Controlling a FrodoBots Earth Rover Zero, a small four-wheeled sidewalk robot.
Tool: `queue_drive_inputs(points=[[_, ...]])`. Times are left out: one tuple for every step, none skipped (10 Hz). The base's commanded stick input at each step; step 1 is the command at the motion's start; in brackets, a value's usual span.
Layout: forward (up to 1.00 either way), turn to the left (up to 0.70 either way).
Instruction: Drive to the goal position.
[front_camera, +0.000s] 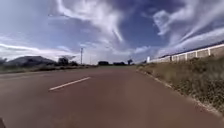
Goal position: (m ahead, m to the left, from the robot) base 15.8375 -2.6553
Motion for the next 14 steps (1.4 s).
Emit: queue_drive_inputs(points=[[0.85,-0.34],[0.85,-0.34],[0.85,-0.32],[0.85,-0.24],[0.85,-0.15],[0.85,-0.06],[0.85,0.00],[0.85,0.00],[0.85,0.00],[0.85,0.00],[0.85,0.00],[0.85,0.00],[0.85,0.00],[0.85,0.00]])
